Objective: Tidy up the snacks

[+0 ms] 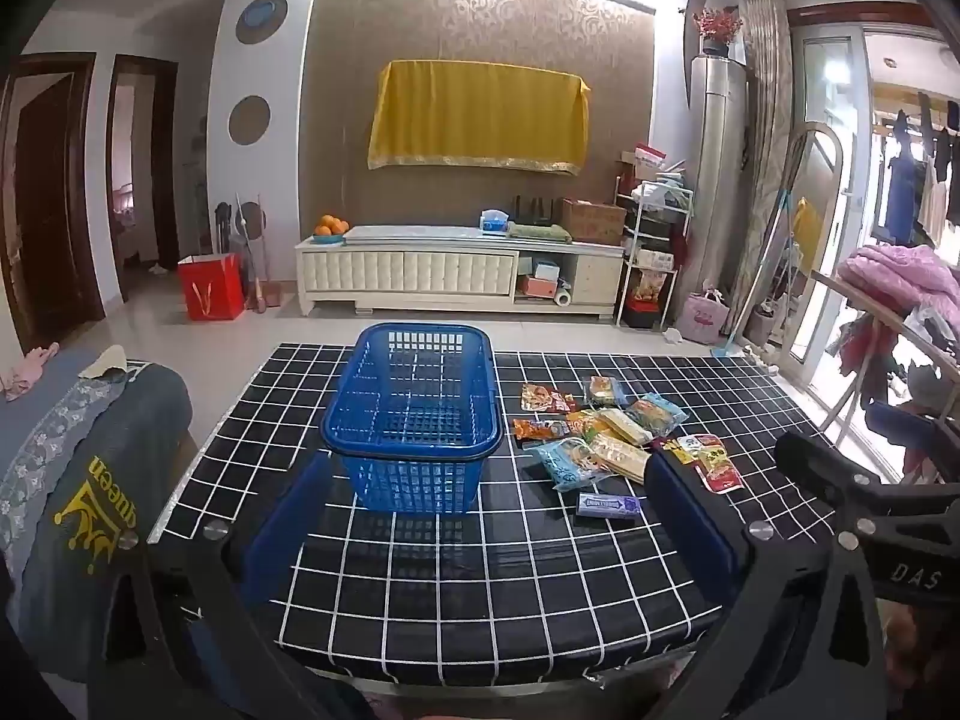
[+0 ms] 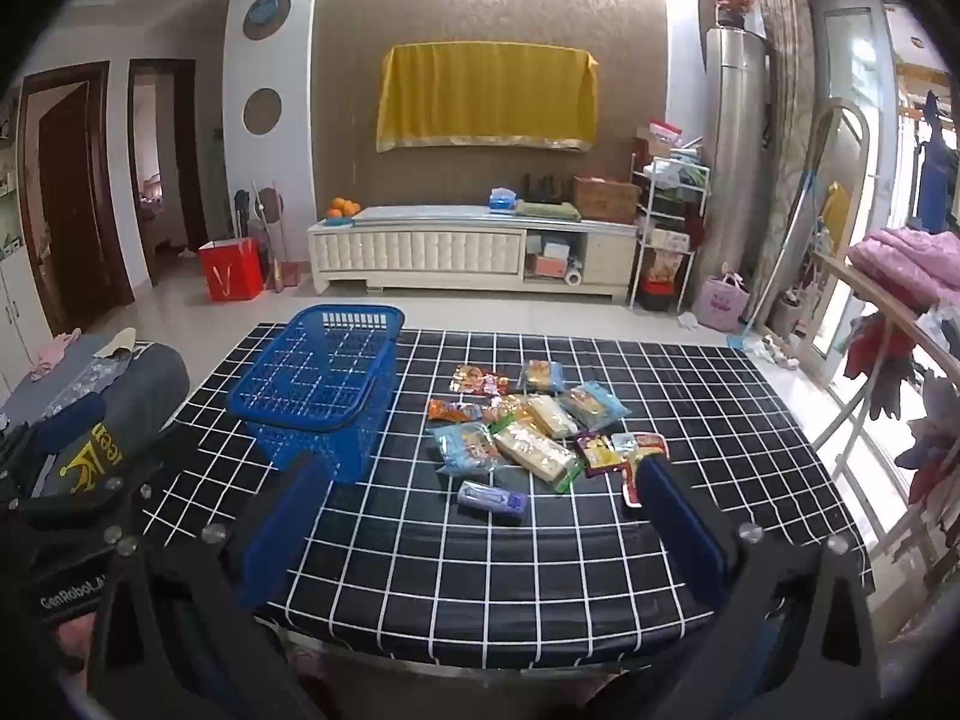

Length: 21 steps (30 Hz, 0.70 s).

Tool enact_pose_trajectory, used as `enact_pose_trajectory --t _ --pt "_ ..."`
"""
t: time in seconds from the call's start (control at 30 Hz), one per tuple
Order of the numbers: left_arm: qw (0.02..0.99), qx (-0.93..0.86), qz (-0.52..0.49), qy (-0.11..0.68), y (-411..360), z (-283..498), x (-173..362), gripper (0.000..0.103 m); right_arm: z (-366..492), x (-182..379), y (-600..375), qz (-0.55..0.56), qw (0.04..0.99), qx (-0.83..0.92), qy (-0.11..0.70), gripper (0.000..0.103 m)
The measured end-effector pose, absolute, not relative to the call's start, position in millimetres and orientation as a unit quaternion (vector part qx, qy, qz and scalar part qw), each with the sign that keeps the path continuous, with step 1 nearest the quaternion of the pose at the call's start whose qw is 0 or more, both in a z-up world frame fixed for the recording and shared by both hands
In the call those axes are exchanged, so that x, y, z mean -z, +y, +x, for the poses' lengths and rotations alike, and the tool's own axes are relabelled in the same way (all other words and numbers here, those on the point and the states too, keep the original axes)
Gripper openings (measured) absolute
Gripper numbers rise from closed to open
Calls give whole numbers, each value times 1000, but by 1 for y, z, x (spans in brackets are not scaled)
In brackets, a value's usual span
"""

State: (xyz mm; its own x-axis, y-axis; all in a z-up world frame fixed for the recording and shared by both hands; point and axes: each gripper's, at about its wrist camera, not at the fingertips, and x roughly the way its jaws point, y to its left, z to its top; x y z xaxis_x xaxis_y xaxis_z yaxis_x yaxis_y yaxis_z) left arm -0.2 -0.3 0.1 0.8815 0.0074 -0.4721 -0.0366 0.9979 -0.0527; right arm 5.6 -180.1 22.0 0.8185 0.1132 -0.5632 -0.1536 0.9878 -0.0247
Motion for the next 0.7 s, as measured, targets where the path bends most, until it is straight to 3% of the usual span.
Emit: enact_pose_trajectory --t 0.7 --pt "970 -4 -41 239 -3 -2 0 103 4 -24 -181 -40 951 -73 297 103"
